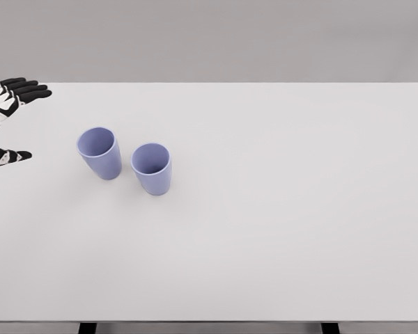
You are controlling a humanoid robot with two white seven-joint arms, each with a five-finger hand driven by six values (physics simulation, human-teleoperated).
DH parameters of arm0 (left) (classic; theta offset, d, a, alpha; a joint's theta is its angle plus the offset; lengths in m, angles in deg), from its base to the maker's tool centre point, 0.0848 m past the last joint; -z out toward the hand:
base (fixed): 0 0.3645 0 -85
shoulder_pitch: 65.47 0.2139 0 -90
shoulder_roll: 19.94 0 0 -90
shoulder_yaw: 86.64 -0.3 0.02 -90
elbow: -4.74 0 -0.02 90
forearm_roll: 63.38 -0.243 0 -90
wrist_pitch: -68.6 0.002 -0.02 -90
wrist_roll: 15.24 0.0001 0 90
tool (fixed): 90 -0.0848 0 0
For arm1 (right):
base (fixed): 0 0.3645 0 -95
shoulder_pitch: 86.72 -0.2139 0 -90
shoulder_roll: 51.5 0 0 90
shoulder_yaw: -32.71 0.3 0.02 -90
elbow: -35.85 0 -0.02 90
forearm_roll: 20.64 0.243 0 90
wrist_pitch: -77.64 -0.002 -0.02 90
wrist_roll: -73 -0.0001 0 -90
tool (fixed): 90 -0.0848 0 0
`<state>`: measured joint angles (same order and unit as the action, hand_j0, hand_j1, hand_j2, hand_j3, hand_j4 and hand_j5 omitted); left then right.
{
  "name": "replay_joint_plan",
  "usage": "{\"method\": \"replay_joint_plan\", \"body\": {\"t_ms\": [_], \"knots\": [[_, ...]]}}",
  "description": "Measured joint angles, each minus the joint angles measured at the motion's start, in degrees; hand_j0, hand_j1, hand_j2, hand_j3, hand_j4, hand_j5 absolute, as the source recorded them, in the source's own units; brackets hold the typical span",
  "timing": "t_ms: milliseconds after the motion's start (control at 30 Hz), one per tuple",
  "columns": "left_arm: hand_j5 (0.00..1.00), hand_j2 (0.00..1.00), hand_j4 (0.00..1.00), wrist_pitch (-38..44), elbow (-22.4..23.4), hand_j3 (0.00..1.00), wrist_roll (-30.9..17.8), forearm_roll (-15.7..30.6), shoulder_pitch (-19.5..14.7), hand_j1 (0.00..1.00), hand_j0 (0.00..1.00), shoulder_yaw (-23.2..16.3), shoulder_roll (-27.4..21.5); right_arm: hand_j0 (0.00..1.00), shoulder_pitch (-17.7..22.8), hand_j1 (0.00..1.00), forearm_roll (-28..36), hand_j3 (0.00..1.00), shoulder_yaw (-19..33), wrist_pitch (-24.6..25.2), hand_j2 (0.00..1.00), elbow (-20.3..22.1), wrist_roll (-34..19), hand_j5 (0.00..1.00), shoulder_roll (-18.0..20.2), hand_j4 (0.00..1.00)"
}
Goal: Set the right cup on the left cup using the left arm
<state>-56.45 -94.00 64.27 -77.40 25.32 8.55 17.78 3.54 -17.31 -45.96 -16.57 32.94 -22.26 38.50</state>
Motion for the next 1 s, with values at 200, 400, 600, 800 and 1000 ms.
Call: {"method": "replay_joint_plan", "body": {"t_ms": [200,400,600,800,1000], "knots": [[1.0,1.0,1.0,0.0,-0.2,1.0,0.0,-0.1,0.0,1.0,1.0,0.0,0.1,1.0,0.0,1.0,0.0,1.0,-0.1,0.0,1.0,-0.1,0.0,1.0,0.0,1.0],[1.0,1.0,1.0,0.0,-0.3,1.0,0.0,-0.3,-0.7,1.0,1.0,-0.1,0.9,1.0,0.0,1.0,0.0,1.0,-0.1,0.0,1.0,-0.2,0.0,1.0,0.0,1.0],[1.0,1.0,1.0,0.0,-0.3,1.0,-0.2,-1.4,-1.8,1.0,1.0,-0.2,1.8,1.0,0.0,1.0,0.0,1.0,-0.1,0.0,1.0,-0.2,0.0,1.0,0.0,1.0],[1.0,1.0,1.0,0.0,-0.2,1.0,-0.5,-7.2,-11.4,1.0,1.0,-6.6,2.3,1.0,0.0,1.0,0.0,1.0,-0.1,0.0,1.0,-0.2,0.0,1.0,0.0,1.0],[0.97,0.97,0.97,0.0,-1.9,0.97,-1.0,-8.1,-16.5,0.97,0.97,-13.9,0.1,1.0,0.0,1.0,0.0,1.0,-0.1,0.0,1.0,-0.2,0.0,1.0,0.0,1.0]]}}
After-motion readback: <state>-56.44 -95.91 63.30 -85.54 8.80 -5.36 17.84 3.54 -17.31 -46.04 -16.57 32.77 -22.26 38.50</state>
